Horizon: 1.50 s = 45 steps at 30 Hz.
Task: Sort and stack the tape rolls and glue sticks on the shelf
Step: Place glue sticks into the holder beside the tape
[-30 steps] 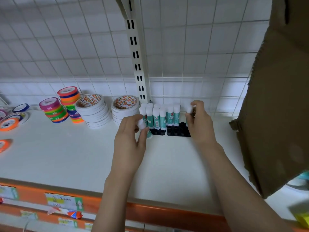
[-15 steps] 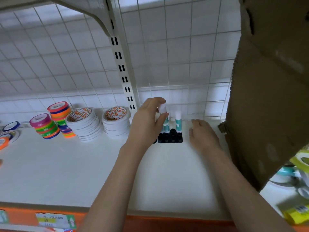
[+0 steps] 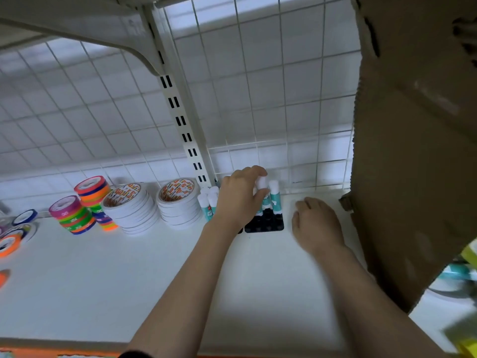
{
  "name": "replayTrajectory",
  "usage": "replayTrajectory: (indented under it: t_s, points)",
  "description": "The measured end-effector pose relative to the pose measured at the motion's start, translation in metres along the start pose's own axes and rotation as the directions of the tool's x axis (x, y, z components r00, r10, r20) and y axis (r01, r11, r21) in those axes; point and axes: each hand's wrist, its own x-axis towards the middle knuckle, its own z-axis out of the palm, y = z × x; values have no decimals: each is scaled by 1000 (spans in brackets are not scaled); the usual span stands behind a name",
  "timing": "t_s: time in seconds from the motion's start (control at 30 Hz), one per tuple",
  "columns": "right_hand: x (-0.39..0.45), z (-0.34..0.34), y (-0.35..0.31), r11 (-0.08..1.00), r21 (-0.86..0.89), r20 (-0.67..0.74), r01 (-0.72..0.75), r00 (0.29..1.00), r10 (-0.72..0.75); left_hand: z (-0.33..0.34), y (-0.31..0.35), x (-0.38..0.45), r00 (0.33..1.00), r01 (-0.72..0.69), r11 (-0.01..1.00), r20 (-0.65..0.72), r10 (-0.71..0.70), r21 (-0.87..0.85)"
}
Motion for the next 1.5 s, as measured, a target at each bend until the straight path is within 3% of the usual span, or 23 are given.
replayTrajectory:
  t_s: [0.67,0.97,1.07,1.17,1.33,1.5]
  points:
    - [0,3,-3,1000,16,-63,-10,998,11,28,1,-19,998,-54,951,0,56,305]
    - [1,5,-1,1000,7,-46,15,999,-15,19,0,-17,988,-116,921,137,69,372]
    - [2,-2,-3,999,-27,-12,20,1000,-21,7,5,-15,959,-141,927,281,41,348]
    - [1,-6,-5,999,-48,31,-3,1000,4,0,5,-15,956,-152,905,292,32,397]
    - [-6,-26,-22,998,-68,112,-11,994,18,-20,-9,-44,982,-152,936,157,106,319]
    - [-23,-50,-64,997,-10,65,-74,995,75,-47,-41,-94,994,-56,953,102,27,297]
